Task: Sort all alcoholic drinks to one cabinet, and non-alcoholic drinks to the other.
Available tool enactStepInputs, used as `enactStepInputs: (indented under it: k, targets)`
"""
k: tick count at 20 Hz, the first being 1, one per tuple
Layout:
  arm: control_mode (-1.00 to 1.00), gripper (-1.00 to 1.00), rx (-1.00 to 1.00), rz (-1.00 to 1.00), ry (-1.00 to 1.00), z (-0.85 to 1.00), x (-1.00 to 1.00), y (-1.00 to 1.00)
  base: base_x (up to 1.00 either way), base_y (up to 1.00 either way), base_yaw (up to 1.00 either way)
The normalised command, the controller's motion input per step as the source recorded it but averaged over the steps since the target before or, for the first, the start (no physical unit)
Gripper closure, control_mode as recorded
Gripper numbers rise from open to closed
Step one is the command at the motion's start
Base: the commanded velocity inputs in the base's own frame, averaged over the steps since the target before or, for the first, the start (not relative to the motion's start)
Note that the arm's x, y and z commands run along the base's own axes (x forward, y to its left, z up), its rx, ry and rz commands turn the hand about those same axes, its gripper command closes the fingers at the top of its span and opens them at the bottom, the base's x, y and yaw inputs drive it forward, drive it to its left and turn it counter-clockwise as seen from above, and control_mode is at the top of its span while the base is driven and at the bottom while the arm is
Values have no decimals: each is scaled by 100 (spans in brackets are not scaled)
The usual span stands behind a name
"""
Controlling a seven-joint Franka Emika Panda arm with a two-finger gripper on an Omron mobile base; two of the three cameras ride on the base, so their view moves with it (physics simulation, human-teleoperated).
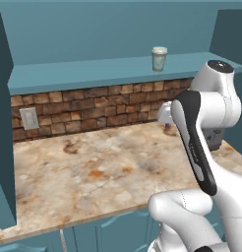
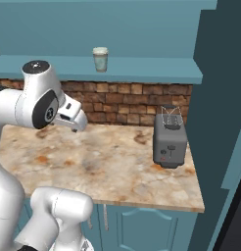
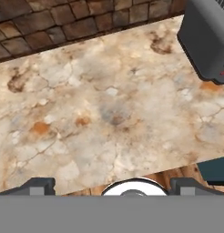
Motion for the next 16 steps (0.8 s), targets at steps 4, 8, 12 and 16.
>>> enactStepInputs:
  k: [4, 8, 12, 16]
  targets:
    - [100, -100, 0, 0, 6, -1, 0, 1, 0, 4, 0]
    - [100, -100, 0, 0, 0, 0, 0, 0, -80, 0, -5]
    - [100, -100, 0, 0, 0, 0, 0, 0, -99, 0, -10]
    - [100, -100, 0, 0, 0, 0, 0, 0, -68, -45, -52]
